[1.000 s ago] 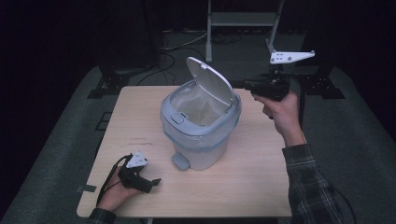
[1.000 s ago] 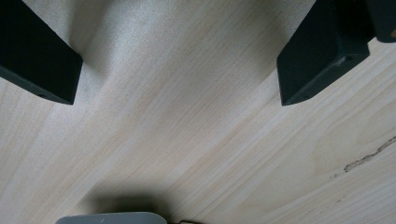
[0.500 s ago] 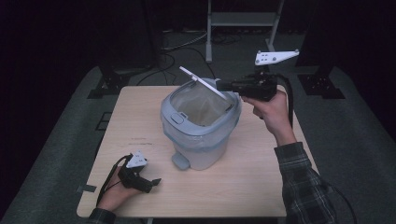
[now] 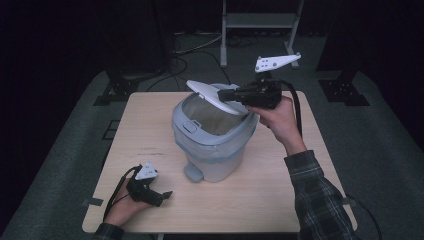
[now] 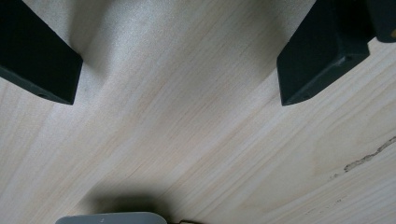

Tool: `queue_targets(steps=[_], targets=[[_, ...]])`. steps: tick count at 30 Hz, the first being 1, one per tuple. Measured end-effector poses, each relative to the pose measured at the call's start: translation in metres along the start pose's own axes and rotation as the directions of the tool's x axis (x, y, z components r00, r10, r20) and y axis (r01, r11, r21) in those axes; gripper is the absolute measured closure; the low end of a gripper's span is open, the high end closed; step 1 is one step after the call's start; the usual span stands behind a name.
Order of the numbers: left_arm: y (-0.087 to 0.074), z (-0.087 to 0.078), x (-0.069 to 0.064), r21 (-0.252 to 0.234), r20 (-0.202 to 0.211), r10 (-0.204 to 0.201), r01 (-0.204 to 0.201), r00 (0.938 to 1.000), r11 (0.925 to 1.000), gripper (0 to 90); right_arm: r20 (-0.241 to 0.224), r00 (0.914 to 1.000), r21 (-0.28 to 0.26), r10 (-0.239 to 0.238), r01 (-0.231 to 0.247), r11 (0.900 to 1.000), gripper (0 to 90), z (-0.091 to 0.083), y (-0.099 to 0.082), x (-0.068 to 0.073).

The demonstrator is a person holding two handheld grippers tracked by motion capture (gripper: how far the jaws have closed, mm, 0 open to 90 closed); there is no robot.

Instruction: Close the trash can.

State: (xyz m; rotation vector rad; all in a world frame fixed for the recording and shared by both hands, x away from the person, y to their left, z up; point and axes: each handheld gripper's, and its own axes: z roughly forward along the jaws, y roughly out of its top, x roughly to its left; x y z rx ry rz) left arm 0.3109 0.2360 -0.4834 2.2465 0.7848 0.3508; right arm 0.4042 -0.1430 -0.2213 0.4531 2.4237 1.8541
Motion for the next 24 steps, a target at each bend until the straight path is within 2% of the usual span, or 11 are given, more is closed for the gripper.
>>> queue_targets(steps=[14, 24], targets=[[0.0, 0.0, 0.0, -0.001, 0.0, -0.001, 0.001, 1.0, 1.0, 0.0, -0.034, 0.9994, 0.064, -0.011, 0.013, 0.9979, 90.0, 0.029, -0.002, 0.004], [0.0, 0.0, 0.0, -0.001, 0.0, -0.001, 0.001, 1.0, 1.0, 0.0, -0.053, 0.9984, 0.132, -0.018, 0.024, 0.9909, 90.0, 0.049, -0.004, 0.01]])
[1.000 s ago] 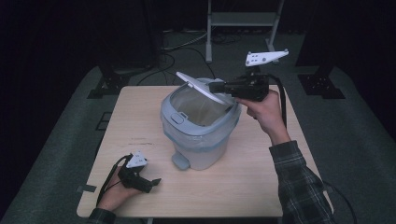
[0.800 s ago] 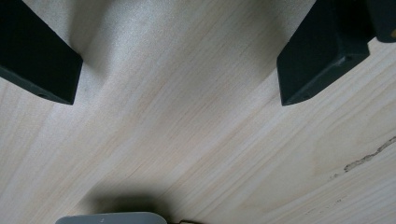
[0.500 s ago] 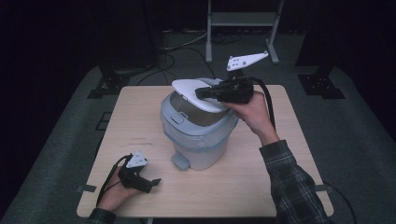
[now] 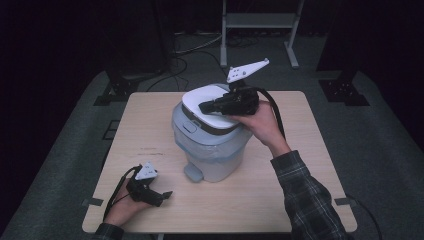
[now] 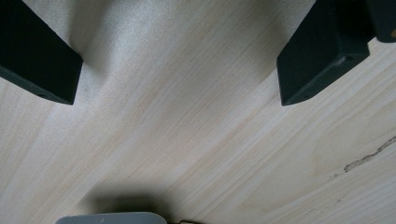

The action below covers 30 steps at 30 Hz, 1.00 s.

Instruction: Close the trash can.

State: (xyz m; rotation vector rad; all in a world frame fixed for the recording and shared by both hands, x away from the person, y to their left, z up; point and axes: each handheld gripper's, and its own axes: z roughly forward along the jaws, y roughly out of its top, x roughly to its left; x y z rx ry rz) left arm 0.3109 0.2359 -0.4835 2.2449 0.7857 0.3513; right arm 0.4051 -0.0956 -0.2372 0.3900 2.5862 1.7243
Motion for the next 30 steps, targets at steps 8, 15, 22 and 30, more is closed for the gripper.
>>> queue_targets(steps=[8, 15, 22, 30], targets=[[0.0, 0.0, 0.0, 0.0, 0.0, 0.0, 0.0, 1.0, 1.0, 0.0, 0.005, 0.9999, 0.046, -0.012, 0.011, 0.9989, 90.0, 0.005, 0.0, 0.003], [0.0, 0.0, 0.0, 0.0, 0.0, 0.0, 0.0, 1.0, 1.0, 0.0, 0.01, 0.9998, 0.068, -0.018, 0.017, 0.9975, 90.0, 0.007, 0.0, 0.004], [0.0, 0.0, 0.0, 0.001, 0.0, 0.001, -0.001, 1.0, 1.0, 0.0, 0.038, 0.9982, 0.139, -0.046, 0.041, 0.9894, 90.0, 0.014, -0.001, 0.008], [0.0, 0.0, 0.0, 0.0, 0.0, 0.0, 0.0, 1.0, 1.0, 0.0, 0.04, 0.9983, 0.147, -0.041, 0.035, 0.9886, 90.0, 0.015, 0.0, 0.007]])
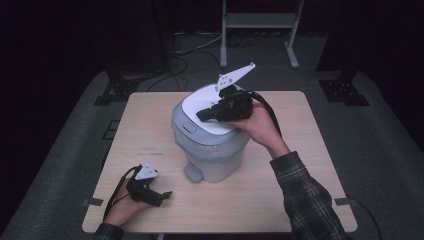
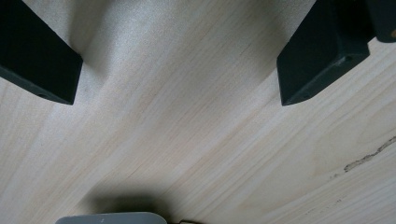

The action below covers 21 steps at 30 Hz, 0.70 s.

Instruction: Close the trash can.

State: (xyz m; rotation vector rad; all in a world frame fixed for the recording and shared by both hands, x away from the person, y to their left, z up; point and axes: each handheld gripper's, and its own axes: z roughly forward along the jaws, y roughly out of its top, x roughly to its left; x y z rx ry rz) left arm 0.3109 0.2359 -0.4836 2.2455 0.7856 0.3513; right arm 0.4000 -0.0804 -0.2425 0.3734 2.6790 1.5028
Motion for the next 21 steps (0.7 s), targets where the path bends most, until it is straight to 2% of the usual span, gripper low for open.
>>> queue_targets(steps=[1, 3, 8, 10, 11, 12, 13, 15, 17, 20, 21], targets=[[0.0, 0.0, 0.0, 0.0, 0.001, 0.001, -0.001, 1.0, 1.0, 0.0, 0.01, 0.9999, 0.026, -0.004, 0.004, 0.9996, 90.0, 0.002, 0.0, 0.0], [0.0, 0.0, 0.0, -0.001, 0.0, -0.001, 0.001, 1.0, 1.0, 0.0, 0.01, 0.9999, 0.023, -0.008, 0.008, 0.9997, 90.0, 0.002, 0.0, 0.0], [0.0, 0.0, 0.0, -0.003, 0.0, -0.003, 0.003, 1.0, 1.0, 0.0, -0.001, 0.9997, 0.007, 0.023, -0.023, 0.9997, 90.0, -0.001, -0.002, -0.005], [0.0, 0.0, 0.0, -0.002, 0.001, -0.002, 0.002, 1.0, 1.0, 0.0, -0.003, 0.9996, -0.03, 0.028, -0.028, 0.9992, 76.0, -0.006, -0.004, -0.006], [0.0, 0.0, 0.0, -0.002, 0.001, -0.002, 0.002, 1.0, 1.0, 0.0, -0.003, 0.9996, -0.03, 0.028, -0.028, 0.9992, 76.0, -0.006, -0.004, -0.006], [0.0, 0.0, 0.0, -0.001, 0.001, -0.001, 0.001, 1.0, 1.0, 0.0, -0.005, 0.9992, -0.049, 0.04, -0.041, 0.998, 71.3, -0.01, -0.005, -0.007], [0.0, 0.0, 0.0, -0.001, 0.001, 0.0, 0.0, 1.0, 1.0, 0.0, 0.012, 0.999, -0.05, 0.043, -0.042, 0.9978, 65.3, -0.011, -0.007, -0.007], [0.0, 0.0, 0.0, -0.002, 0.0, -0.002, 0.002, 1.0, 1.0, 0.0, 0.031, 0.9981, -0.055, 0.052, -0.051, 0.9972, 59.5, -0.014, -0.01, -0.009], [0.0, 0.0, 0.0, -0.003, 0.0, -0.002, 0.002, 1.0, 1.0, 0.0, 0.053, 0.9969, -0.068, 0.058, -0.054, 0.9963, 48.6, -0.019, -0.013, -0.01], [0.0, 0.0, 0.0, -0.003, 0.0, -0.003, 0.003, 1.0, 1.0, 0.0, 0.101, 0.9933, -0.092, 0.055, -0.046, 0.9947, 39.6, -0.027, -0.019, -0.009], [0.0, 0.0, 0.0, -0.002, 0.001, -0.002, 0.002, 1.0, 1.0, 0.0, 0.105, 0.9927, -0.103, 0.06, -0.049, 0.9935, 37.8, -0.031, -0.021, -0.009]])
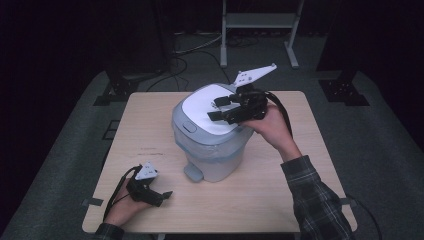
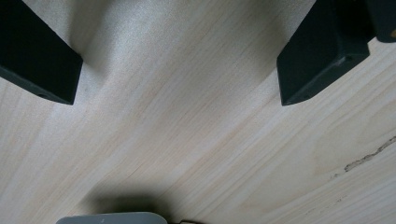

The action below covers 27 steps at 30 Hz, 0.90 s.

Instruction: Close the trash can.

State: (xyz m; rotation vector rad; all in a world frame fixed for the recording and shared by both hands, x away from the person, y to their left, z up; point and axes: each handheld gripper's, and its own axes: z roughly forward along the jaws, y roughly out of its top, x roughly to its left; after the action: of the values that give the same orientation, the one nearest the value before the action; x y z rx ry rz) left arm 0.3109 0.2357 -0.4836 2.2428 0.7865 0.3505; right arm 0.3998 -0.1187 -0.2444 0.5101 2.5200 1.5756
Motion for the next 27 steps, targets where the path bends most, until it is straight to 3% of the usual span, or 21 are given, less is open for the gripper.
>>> queue_targets(steps=[5, 12, 27], targets=[[0.0, 0.0, 0.0, -0.001, -0.001, -0.001, 0.001, 1.0, 1.0, 0.0, 0.053, 0.9986, -0.041, 0.001, 0.001, 0.9992, 31.8, -0.02, -0.008, -0.003], [0.0, 0.0, 0.0, -0.001, -0.001, -0.001, 0.001, 1.0, 1.0, 0.0, 0.106, 0.9943, -0.05, 0.012, -0.007, 0.9987, 23.5, -0.042, -0.022, -0.003], [0.0, 0.0, 0.0, -0.001, -0.001, -0.001, 0.001, 1.0, 1.0, 0.0, 0.193, 0.9793, -0.093, 0.061, -0.043, 0.9948, 12.9, -0.097, -0.078, 0.004]])
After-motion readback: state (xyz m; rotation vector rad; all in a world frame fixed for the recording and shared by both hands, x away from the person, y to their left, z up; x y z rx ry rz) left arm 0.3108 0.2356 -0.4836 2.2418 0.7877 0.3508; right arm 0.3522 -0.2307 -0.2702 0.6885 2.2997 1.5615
